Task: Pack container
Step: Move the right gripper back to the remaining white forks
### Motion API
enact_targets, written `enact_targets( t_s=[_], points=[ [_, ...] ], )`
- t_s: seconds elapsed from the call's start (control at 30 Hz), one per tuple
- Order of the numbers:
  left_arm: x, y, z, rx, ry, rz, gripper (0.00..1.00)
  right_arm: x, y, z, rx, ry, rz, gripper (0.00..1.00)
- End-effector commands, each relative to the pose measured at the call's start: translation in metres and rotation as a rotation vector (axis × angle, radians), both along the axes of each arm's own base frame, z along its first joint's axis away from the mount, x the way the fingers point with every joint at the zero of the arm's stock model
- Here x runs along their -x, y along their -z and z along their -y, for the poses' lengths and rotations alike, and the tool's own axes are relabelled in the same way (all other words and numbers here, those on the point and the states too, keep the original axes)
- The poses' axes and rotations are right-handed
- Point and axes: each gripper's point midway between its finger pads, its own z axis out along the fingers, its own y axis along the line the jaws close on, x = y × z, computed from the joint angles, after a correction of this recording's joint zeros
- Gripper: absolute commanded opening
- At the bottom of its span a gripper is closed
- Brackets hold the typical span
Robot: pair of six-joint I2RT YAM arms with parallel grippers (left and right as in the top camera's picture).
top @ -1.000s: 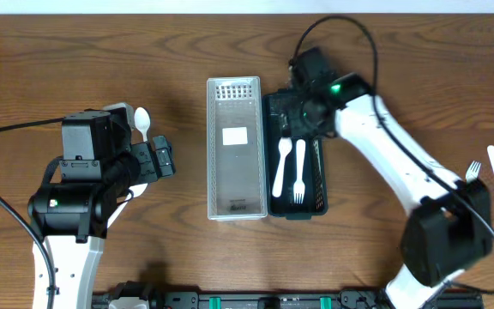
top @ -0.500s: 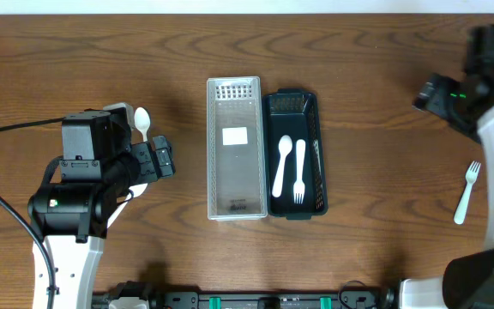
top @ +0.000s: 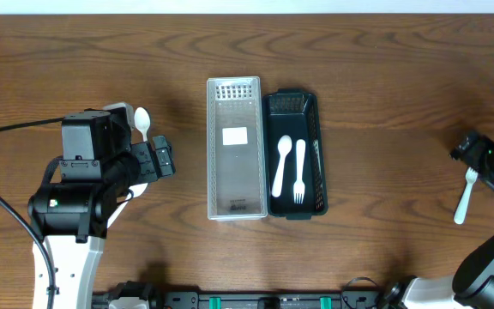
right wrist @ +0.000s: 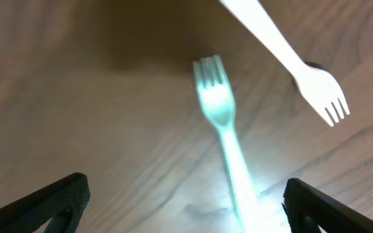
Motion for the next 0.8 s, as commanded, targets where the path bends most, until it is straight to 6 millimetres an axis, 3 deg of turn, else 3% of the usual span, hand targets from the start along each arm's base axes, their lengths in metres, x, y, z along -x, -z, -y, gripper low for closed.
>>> enact_targets(
  t_s=[0.0, 0.23, 0.57, 0.77],
  points=[
    [-0.002, -0.008, 0.002, 0.009, 0.006, 0.020, 0.98, 0.008, 0.012, 0.003, -0.010, -0.039, -0.013, 0.99],
    [-0.002, -0.008, 0.002, 0.009, 0.006, 0.019, 0.98, 0.011, 0.034, 0.002, -0.045, -0.047, -0.021, 0.98],
    [-0.002, -0.008, 0.002, 0.009, 0.006, 0.019, 0.98, 0.017, 0.087, -0.005, -0.140, -0.048, -0.124, 0.96],
    [-0.002, -0.008, 0.002, 0.009, 0.006, 0.020, 0.98, 0.014, 0.094, -0.005, -0.146, -0.056, -0.122, 0.95]
  ],
)
